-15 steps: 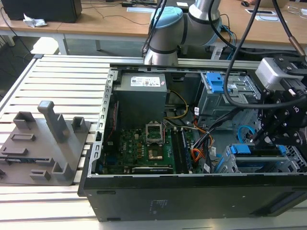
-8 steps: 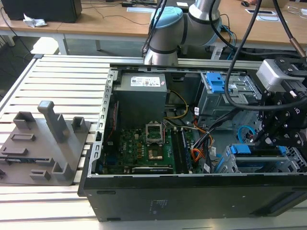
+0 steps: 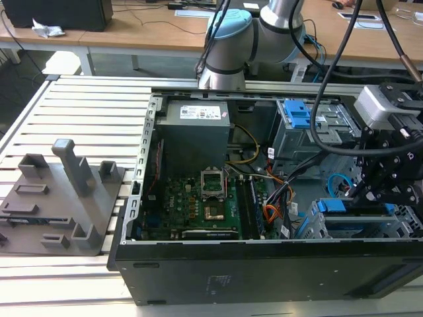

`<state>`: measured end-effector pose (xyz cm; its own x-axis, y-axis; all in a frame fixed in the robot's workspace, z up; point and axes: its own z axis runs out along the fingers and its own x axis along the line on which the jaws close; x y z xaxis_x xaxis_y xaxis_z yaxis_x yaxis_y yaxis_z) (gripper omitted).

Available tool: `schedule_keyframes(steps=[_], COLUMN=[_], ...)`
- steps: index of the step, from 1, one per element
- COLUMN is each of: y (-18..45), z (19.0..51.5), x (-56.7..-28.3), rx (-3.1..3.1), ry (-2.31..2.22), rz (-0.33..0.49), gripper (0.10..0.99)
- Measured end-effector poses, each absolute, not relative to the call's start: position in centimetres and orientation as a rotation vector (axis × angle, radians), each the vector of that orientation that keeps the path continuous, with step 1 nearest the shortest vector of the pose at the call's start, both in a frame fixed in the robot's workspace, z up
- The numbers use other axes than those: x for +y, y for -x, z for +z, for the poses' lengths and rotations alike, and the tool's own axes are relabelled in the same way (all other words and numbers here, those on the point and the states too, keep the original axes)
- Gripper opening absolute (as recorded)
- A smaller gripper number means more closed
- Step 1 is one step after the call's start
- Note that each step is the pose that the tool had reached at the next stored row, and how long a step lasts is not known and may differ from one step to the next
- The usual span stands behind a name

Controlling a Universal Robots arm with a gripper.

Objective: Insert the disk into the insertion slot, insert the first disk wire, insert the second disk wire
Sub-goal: 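Insert the second disk wire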

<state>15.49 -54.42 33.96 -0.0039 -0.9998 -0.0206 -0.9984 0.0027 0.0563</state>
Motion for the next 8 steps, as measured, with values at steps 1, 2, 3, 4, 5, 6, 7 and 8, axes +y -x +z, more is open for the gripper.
schedule_keyframes(steps=[1,2,3,4,5,6,7,8], y=[-15.49,-15.5,-15.5,-15.5,-15.49,-15.5,-15.5,-15.5], z=[33.9,33.83,33.75,33.65,33.62,33.59,33.59,33.56], x=[-54.44,-54.45,-54.46,-54.46,-54.46,-54.46,-54.46,-54.45], rx=[-2.206,-2.206,-2.206,-2.206,-2.206,-2.206,-2.206,-2.207], ry=[-2.199,-2.199,-2.199,-2.199,-2.199,-2.199,-2.199,-2.2], rz=[-0.085,-0.084,-0.084,-0.084,-0.084,-0.085,-0.085,-0.086], gripper=[0.165,0.165,0.165,0.165,0.165,0.165,0.165,0.165])
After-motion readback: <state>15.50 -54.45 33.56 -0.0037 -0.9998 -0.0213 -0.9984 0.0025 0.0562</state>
